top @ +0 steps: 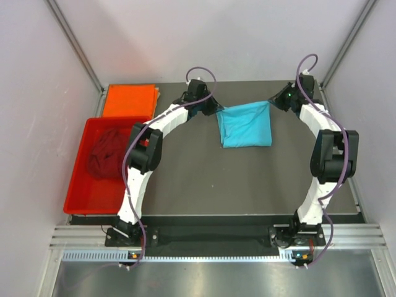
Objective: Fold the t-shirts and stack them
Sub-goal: Fold the tshirt
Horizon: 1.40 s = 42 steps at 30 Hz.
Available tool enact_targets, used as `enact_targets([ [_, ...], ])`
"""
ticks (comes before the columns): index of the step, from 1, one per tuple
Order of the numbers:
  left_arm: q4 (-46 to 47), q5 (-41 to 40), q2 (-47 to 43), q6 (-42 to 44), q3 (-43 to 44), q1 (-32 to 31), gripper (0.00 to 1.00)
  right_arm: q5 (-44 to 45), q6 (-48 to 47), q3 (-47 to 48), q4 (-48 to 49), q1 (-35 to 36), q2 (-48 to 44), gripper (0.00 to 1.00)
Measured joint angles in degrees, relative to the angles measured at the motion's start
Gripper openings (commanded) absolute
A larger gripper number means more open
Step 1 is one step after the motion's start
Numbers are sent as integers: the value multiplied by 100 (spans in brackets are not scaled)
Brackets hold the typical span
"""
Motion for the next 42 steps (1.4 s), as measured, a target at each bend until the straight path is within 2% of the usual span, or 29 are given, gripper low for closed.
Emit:
enact_targets([
  [10, 155, 203, 844, -33, 903, 236, 0, -101, -94, 1099, -144, 28, 1217, 0],
  [12, 214, 227, 981, -79, 997, 284, 5, -101, -111, 1281, -190, 28, 1366, 0],
  [13, 245, 251, 1056, -92, 1058, 315, 15, -98, -114, 1370, -195, 28, 1445, 0],
  [14, 256, 267, 1115, -81, 1115, 332, 20, -96, -114, 1414, -195, 28, 1488, 0],
  [16, 306, 291, 1255, -31, 1274, 367, 29, -81, -109, 1423, -197, 28, 1541, 9],
  [17, 326, 291, 1279, 11, 1309, 378, 33, -68, -107, 1423, -197, 28, 1561, 16],
  [18, 350, 295, 1287, 83, 1322, 393, 35, -52, -118, 1423, -205, 28, 1569, 27],
  [20, 339, 275, 1287, 280, 1353, 411, 39, -39, -186, 1502, -317, 28, 1604, 36],
  [21, 337, 251, 1279, 382, 1362, 420, 41, -44, -278, 1582, -407, 26, 1626, 45],
  [23, 289, 188, 1217, 621, 1322, 435, 42, -76, -503, 1635, -498, 20, 1615, 51],
  [26, 278, 238, 828, 831, 723, 435, 43, -243, -929, 1416, -566, -13, 1480, 52],
  [33, 323, 476, -63, 1099, -933, 186, 40, -588, -1862, 85, -1027, -26, 706, 52],
  [38, 367, 595, -304, 1248, -1703, -289, 41, -837, -2337, -422, -1231, -129, 444, 50],
  [42, 459, 647, -437, 1292, -1947, -463, 42, -1121, -2527, -743, -1182, -289, 428, 48],
])
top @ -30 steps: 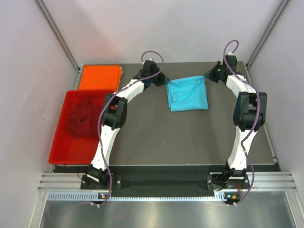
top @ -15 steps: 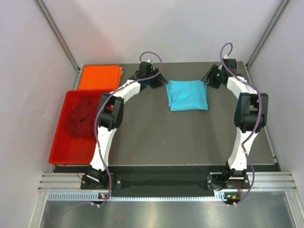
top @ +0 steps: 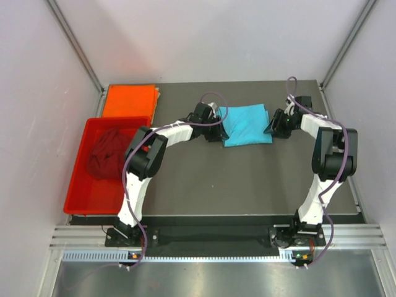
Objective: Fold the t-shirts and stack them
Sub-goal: Fold the tshirt
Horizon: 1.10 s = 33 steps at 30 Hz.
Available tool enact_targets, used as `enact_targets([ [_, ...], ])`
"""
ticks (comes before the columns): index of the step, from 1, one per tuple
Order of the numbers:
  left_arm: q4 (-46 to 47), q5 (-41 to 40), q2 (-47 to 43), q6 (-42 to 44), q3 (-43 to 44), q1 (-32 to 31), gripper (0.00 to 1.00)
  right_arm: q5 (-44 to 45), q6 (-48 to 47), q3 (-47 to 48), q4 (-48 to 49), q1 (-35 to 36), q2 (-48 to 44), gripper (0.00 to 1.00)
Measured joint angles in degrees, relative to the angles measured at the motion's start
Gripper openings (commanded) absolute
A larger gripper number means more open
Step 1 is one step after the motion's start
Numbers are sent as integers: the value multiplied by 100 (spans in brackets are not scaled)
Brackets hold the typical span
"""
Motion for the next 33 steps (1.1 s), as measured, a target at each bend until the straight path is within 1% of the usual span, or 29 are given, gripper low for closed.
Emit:
enact_targets([
  [2, 24, 0, -24, 15, -55, 17, 41, -72, -44, -197, 37, -68, 0, 45],
  [4, 81, 22, -26, 7, -103, 52, 37, -199, -59, -404, 105, -118, -11, 38],
  [5, 116, 20, -28, 4, -122, 63, 33, -219, -61, -479, 175, -136, -46, 24],
  [6, 131, 4, -28, 0, -142, 74, 19, -221, -96, -527, 210, -146, -70, 18],
  [8, 166, -31, -39, -4, -225, 87, 10, -227, -101, -612, 249, -166, -85, 7],
  [9, 181, -20, -50, -33, -291, 96, 3, -227, -98, -660, 269, -179, -85, 5],
  [10, 214, -13, -68, -57, -339, 103, 0, -232, -98, -686, 280, -199, -85, 4],
  [15, 297, 55, -254, -192, -658, 103, 0, -273, -76, -907, 369, -278, -223, 3],
  [16, 317, 74, -291, -225, -723, 103, 0, -284, -57, -1021, 398, -286, -302, 3],
  [17, 330, 103, -354, -256, -828, 103, 5, -297, -44, -1169, 413, -289, -404, 4],
  [18, 330, 114, -428, -278, -933, 98, 10, -310, -33, -1276, 413, -289, -481, 4],
  [19, 321, 114, -505, -297, -1034, 96, 22, -328, -17, -1392, 415, -289, -557, 6],
  [22, 254, 109, -776, -374, -1263, 94, 35, -378, 20, -1683, 529, -291, -741, 8],
  [28, 260, 98, -1309, -393, -1473, 70, 41, -385, 63, -1906, 568, -295, -935, 14],
  [29, 260, 98, -1381, -389, -1502, 59, 45, -385, 68, -1919, 564, -295, -957, 15],
  [33, 330, 120, -1464, -328, -1543, -42, 46, -409, 177, -2105, 590, -297, -1137, 17],
])
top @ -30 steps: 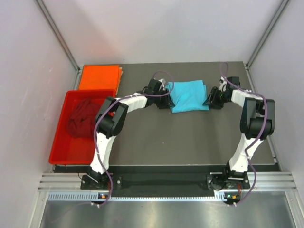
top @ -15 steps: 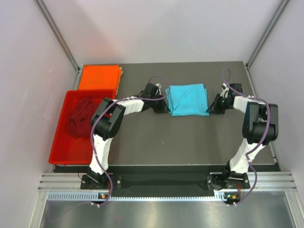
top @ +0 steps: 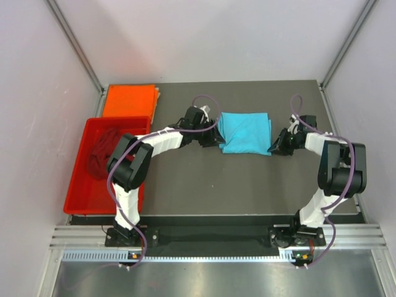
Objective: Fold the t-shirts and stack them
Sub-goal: Fold the tshirt
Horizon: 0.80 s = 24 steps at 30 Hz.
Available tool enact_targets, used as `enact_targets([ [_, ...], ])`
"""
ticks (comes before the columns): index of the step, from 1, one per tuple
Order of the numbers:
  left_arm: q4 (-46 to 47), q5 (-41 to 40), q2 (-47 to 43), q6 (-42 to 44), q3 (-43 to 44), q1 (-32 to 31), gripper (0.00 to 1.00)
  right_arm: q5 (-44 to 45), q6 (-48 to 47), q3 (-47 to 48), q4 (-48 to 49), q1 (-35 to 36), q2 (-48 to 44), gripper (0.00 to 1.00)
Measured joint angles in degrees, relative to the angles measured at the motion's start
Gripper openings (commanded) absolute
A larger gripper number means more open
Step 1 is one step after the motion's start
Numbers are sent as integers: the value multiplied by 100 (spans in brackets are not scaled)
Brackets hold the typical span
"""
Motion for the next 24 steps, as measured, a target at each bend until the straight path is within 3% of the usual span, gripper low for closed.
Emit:
enact_targets([
  [3, 2, 15, 4, 74, -17, -81, 46, -9, 85, -236, 22, 0, -192, 20],
  [7, 17, 11, 20, 170, -114, -166, 46, 42, 131, -352, -26, -2, -343, 38],
  [12, 42, 9, 201, 280, -155, -181, 42, 127, 129, -229, -127, -68, -444, 42],
  [17, 31, 4, 420, 374, -162, -181, 21, 142, 42, 568, -72, -103, -170, 47],
  [24, 61, 17, 520, 411, -160, -181, 4, -55, -120, 1762, 179, -105, 938, 50],
])
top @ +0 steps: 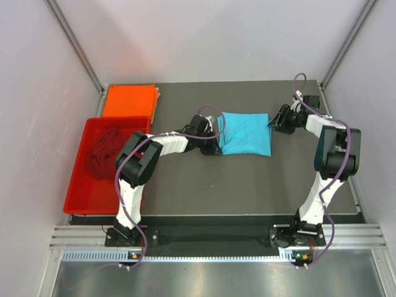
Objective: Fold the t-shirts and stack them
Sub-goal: Fold the tshirt
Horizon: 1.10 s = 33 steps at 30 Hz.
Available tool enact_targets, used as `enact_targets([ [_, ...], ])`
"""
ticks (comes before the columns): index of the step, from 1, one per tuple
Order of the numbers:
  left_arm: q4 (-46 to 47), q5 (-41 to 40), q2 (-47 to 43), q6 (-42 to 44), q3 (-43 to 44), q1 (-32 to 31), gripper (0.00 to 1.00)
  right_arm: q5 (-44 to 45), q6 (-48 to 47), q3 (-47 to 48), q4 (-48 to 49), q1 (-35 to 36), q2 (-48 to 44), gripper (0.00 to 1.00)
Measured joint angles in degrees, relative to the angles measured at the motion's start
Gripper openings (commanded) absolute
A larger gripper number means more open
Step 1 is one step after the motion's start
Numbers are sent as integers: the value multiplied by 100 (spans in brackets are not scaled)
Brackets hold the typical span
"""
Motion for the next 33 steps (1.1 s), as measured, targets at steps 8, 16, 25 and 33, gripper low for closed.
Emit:
enact_targets([
  [8, 76, 103, 63, -28, 37, 0, 0, -564, 116, 979, 280, -11, 1207, 33],
  [16, 404, 175, 61, -247, -149, 0, 0, -741, 678, 1069, 763, -52, 1554, 0],
  [25, 1283, 299, -70, -962, -782, -258, 21, -962, 957, 1517, 907, 28, 1853, 50],
  [33, 935, 192, -323, -1255, -802, -306, 40, 411, 1172, 1412, -409, 55, 846, 58],
])
